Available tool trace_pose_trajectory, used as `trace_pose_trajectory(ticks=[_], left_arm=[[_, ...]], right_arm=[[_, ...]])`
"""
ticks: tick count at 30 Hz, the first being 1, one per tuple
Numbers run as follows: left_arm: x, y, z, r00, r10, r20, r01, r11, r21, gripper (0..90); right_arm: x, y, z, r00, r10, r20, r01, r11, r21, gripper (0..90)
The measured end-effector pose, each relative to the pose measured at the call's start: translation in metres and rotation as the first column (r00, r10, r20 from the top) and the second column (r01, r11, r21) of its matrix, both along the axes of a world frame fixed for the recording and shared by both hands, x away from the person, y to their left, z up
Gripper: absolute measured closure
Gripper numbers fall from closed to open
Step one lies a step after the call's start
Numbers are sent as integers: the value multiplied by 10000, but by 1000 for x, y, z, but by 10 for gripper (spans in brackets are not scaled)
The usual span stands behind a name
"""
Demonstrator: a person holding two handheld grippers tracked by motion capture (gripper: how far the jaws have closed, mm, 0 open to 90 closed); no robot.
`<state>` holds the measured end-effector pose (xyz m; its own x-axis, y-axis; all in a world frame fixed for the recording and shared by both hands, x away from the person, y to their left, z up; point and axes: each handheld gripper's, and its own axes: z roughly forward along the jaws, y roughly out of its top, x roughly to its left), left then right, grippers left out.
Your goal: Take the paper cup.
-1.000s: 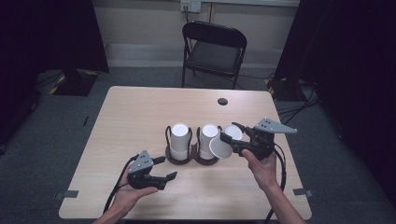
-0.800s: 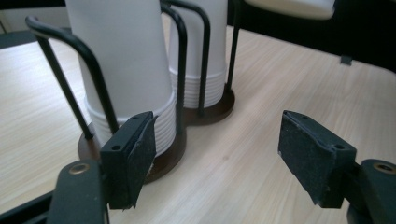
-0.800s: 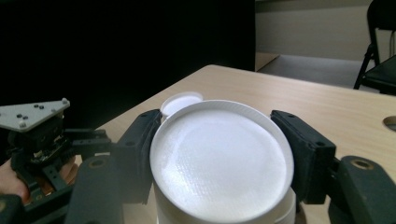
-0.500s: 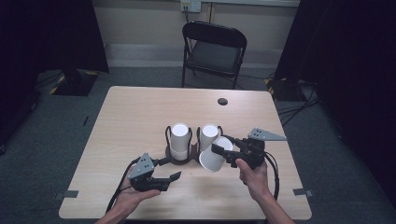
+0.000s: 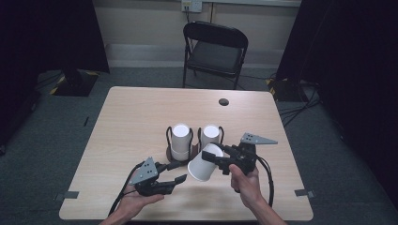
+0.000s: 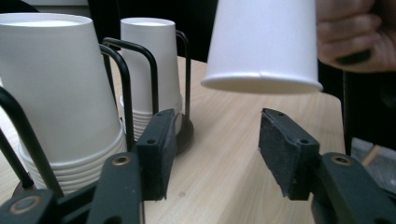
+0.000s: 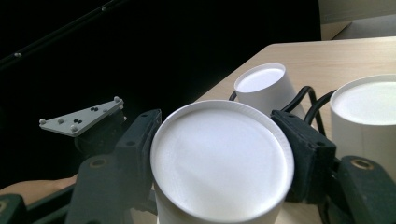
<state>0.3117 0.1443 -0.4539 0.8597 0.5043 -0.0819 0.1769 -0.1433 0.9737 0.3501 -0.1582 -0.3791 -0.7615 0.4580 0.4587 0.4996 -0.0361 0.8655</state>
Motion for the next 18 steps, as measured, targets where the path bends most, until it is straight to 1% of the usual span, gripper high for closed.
trace_pose_trajectory(ticks=[2, 3, 4, 7, 9, 11, 13, 14, 16, 18], left_arm=[[1, -1, -1, 10000, -44, -39, 44, 10000, 31, 446], [1, -2, -1, 9999, -105, -88, 105, 9999, 21, 450], [1, -2, -1, 10000, -79, -42, 79, 9999, 78, 453], [1, -5, 0, 9999, -133, 39, 133, 9999, 54, 460], [1, -6, 0, 9998, -126, 121, 126, 9999, 24, 470], [0, -7, -1, 9998, 56, 170, -56, 10000, 8, 472], [-1, -8, -2, 9996, 151, 241, -151, 9999, 1, 480], [-1, -7, -1, 9995, 154, 281, -153, 9999, -45, 494], [-2, -7, 0, 9986, 292, 432, -284, 9994, -195, 510], [-2, -6, 1, 9978, 372, 557, -358, 9990, -260, 527]], right_arm=[[0, 2, -2, 9999, 62, -92, -61, 10000, 52, 364], [-1, 4, -2, 10000, 67, -54, -67, 10000, -3, 364], [-2, 5, -3, 9999, 113, -96, -114, 9999, -13, 364], [-3, 9, -4, 9995, 257, -203, -255, 9996, 117, 364], [-3, 12, -6, 9986, 391, -357, -381, 9988, 305, 364], [-3, 16, -7, 9968, 573, -560, -545, 9973, 493, 364], [-2, 18, -9, 9927, 793, -912, -718, 9940, 825, 364], [-2, 20, -10, 9915, 827, -1009, -739, 9934, 879, 364], [-3, 23, -11, 9904, 866, -1077, -773, 9931, 878, 364], [-3, 26, -12, 9885, 963, -1166, -853, 9917, 958, 364]])
